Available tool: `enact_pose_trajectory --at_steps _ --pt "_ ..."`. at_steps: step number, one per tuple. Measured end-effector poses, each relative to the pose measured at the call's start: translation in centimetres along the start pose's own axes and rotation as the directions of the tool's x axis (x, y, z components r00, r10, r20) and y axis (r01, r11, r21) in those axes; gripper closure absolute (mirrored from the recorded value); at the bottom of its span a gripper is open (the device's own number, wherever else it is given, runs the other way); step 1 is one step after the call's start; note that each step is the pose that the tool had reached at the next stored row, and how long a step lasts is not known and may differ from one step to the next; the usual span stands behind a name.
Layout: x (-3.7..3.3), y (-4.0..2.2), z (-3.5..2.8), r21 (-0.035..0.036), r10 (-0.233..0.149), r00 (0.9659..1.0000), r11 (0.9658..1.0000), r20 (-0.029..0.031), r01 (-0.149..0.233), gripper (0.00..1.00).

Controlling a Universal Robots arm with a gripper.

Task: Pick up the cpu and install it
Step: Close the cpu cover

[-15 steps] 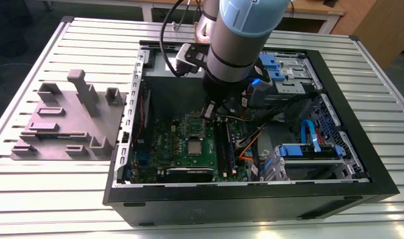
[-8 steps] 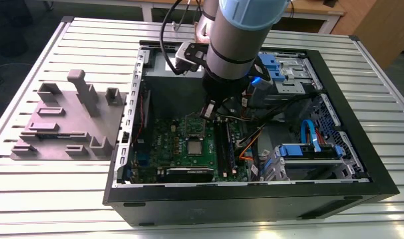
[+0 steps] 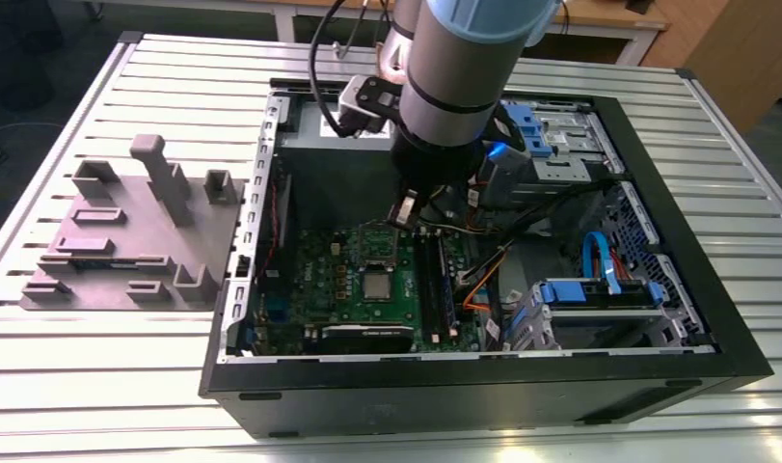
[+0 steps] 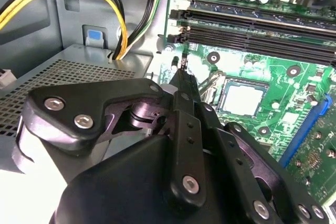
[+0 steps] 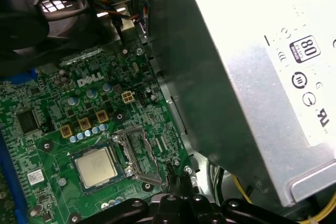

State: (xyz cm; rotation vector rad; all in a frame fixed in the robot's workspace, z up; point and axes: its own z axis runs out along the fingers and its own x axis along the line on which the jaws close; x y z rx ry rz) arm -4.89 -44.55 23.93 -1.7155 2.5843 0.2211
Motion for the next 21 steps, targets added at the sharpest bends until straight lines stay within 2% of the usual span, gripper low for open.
enact_pose_trajectory --at_steps 6,21 --pt "-0.02 0.12 -0.48 0.0012 0.000 1.0000 1.0000 -0.0027 0.000 0.90" --pt "0.01 0.33 -0.88 0.0023 0.000 1.0000 1.0000 -0.0052 0.000 0.90"
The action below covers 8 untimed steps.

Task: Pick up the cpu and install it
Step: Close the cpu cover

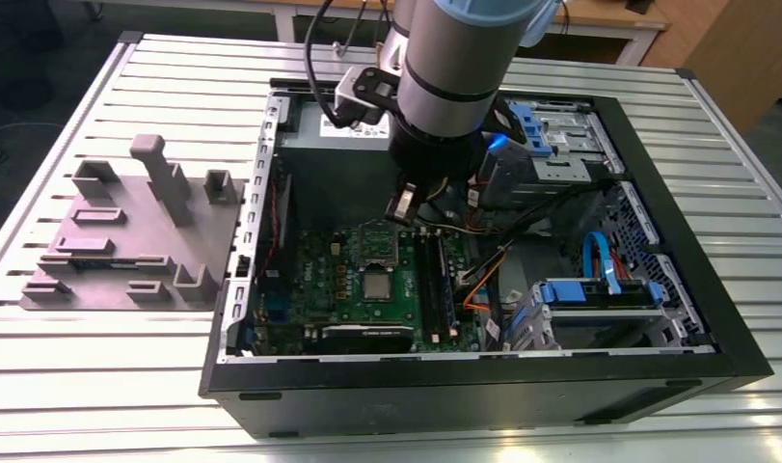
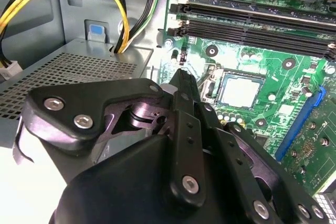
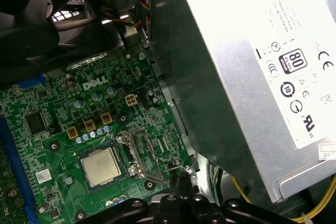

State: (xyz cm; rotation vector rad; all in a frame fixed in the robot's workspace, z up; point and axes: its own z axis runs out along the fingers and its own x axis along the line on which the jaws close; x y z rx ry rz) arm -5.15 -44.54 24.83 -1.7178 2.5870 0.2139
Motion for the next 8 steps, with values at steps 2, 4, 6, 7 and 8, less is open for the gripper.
enact_pose_trajectory --at_steps 2,4,6,7,8 --pt "0.02 0.01 -0.02 0.0000 0.000 1.0000 1.0000 -0.0003 0.000 0.90" --pt "0.14 0.00 -0.03 -0.0001 0.000 1.0000 1.0000 -0.0004 0.000 0.90" --pt "0.31 -0.03 -0.05 -0.0001 -0.001 1.0000 1.0000 -0.0004 0.001 0.90" --pt "0.39 -0.05 -0.05 -0.0001 -0.002 1.0000 1.0000 -0.0005 0.002 0.90" --pt "0.47 -0.07 -0.06 -0.0001 -0.002 1.0000 1.0000 -0.0005 0.002 0.90"
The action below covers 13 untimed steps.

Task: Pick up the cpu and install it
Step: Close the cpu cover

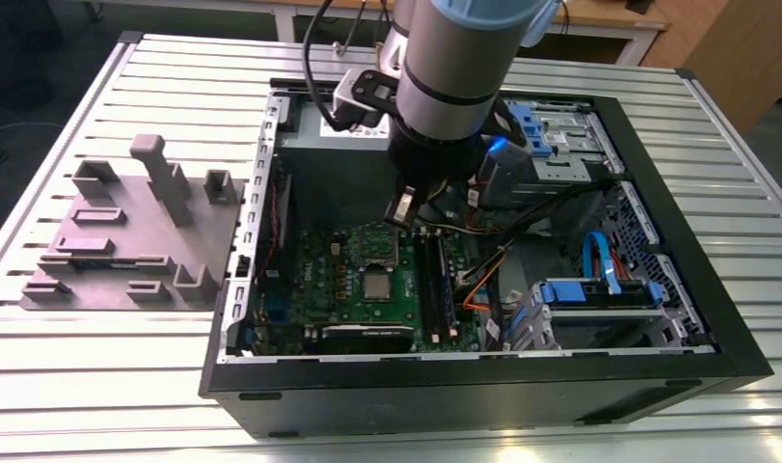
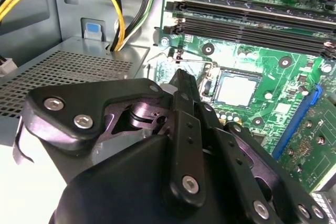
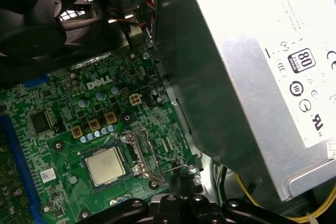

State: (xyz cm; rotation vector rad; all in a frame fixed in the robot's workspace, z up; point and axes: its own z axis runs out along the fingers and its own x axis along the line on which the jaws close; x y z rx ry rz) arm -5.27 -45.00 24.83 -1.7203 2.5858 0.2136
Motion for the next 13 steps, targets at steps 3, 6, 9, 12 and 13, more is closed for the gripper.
enact_pose_trajectory --at_steps 3,6,9,12,13 --pt "0.22 -0.09 -0.04 0.0002 0.000 1.0000 1.0000 -0.0007 0.000 0.90" --pt "0.53 -0.21 -0.08 0.0002 0.000 1.0000 1.0000 -0.0005 0.000 0.90" --pt "0.79 -0.32 -0.11 0.0002 0.000 1.0000 1.0000 -0.0005 0.000 0.90" --pt "0.99 -0.40 -0.13 0.0002 0.000 1.0000 1.0000 -0.0005 0.000 0.90" --pt "1.05 -0.43 -0.14 0.0002 0.000 1.0000 1.0000 -0.0005 0.000 0.90"
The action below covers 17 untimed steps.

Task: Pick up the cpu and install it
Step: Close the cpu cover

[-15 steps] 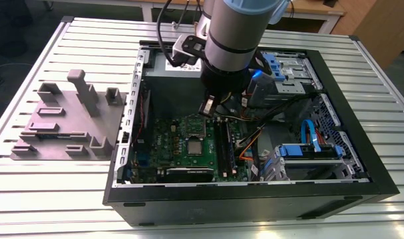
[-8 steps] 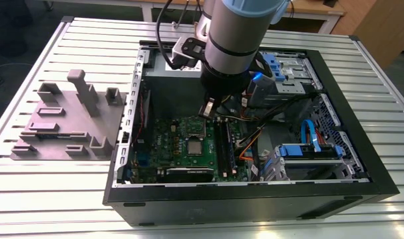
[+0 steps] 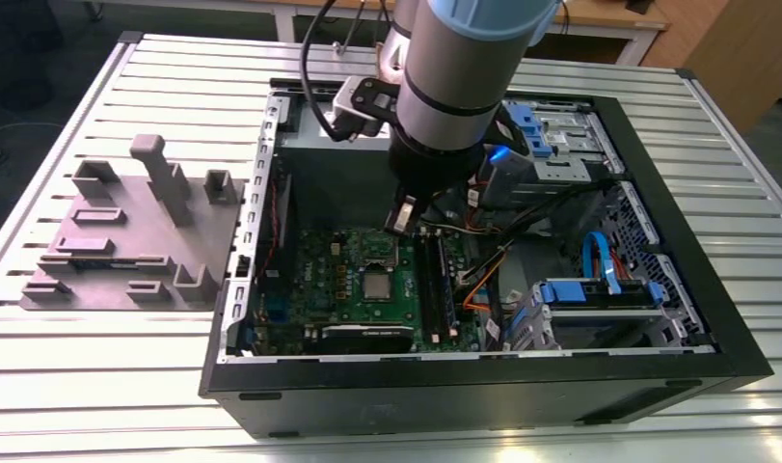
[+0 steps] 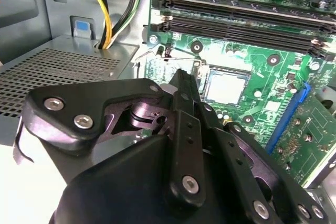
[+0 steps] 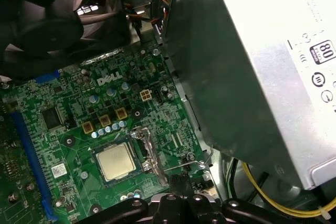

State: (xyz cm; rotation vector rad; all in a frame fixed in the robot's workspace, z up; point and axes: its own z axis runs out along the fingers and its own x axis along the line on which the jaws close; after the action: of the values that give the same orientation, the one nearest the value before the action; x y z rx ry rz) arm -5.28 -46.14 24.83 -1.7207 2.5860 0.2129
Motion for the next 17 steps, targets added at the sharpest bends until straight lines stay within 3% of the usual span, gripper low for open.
enact_pose_trajectory --at_steps 7,13,17 --pt "0.25 -0.11 -0.03 0.0006 0.000 1.0000 1.0000 -0.0013 0.000 0.90" --pt "0.49 -0.21 -0.06 0.0032 0.000 1.0000 1.0000 -0.0078 0.000 0.90" --pt "0.86 -0.36 -0.10 0.0034 0.000 1.0000 1.0000 -0.0082 0.000 0.90"
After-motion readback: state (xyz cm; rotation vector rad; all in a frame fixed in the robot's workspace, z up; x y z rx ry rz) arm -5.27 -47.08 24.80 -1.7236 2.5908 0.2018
